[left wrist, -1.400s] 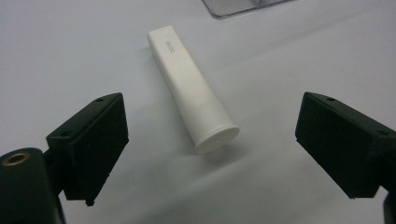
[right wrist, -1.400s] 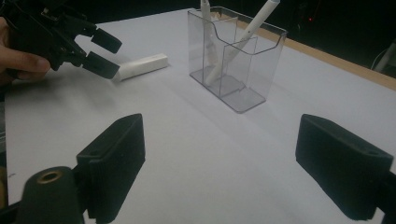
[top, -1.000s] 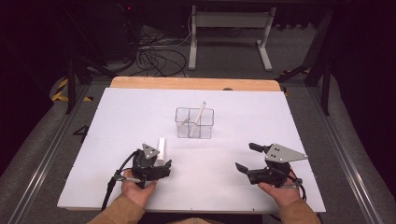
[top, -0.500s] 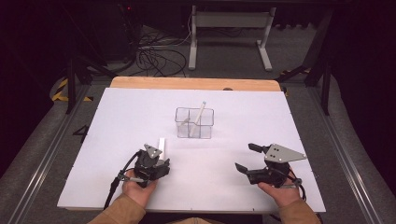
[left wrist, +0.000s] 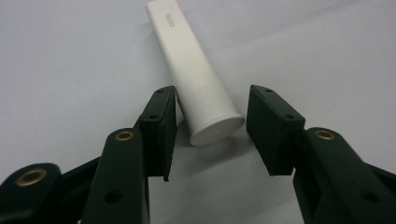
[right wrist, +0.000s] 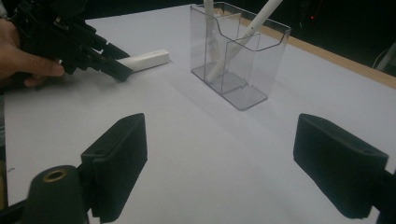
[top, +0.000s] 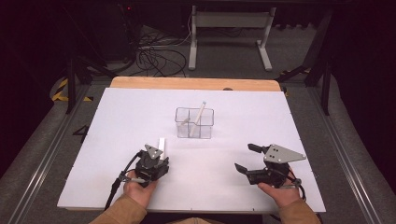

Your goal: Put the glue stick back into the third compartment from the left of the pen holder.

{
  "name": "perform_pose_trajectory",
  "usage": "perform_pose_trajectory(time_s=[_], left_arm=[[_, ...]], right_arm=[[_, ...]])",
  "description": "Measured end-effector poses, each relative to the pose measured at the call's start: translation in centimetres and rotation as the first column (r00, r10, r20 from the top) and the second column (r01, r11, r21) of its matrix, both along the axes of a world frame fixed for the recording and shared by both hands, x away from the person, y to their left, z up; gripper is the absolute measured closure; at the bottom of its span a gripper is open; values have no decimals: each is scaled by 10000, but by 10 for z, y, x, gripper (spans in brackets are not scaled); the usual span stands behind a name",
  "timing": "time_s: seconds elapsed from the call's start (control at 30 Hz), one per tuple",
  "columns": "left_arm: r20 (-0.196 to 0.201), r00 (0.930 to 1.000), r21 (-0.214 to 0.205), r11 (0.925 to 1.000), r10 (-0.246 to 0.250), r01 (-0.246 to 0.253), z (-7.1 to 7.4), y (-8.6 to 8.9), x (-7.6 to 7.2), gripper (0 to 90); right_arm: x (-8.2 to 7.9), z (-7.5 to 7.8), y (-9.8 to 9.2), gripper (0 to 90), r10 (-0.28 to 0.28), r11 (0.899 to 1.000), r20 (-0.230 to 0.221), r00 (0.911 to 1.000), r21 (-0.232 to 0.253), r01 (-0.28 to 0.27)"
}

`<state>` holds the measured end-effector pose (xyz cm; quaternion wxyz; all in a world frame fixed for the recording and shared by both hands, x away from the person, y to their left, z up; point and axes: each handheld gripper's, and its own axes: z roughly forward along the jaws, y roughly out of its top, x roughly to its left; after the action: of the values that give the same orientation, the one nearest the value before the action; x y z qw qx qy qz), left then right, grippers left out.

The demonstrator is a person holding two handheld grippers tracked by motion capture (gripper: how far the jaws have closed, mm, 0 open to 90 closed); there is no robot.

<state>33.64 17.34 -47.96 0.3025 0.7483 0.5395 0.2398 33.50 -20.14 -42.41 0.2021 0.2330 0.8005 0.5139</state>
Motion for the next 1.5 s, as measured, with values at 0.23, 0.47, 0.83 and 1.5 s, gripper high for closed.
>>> perform_pose_trajectory(time_s=[0.23, 0.47, 0.83, 1.5], left_arm=[[65, 9999, -30, 10000, 88, -88, -1, 1, 1, 577], [122, 9998, -79, 9999, 154, -153, -1, 0, 1, 594], [61, 9997, -188, 9996, 218, -217, -1, 1, 1, 643], [477, 9988, -428, 9989, -146, 167, 17, 11, -2, 648]], right_arm=[[0, 0, 0, 181, -13, 10000, 27, 10000, -26, 13], [-1, 0, 1, 181, -5, 10000, 72, 10000, -69, 6], [-1, -1, 2, 180, 55, 9999, 98, 9999, -130, -54], [-1, -1, 2, 180, 64, 9999, 101, 9999, -90, -63]])
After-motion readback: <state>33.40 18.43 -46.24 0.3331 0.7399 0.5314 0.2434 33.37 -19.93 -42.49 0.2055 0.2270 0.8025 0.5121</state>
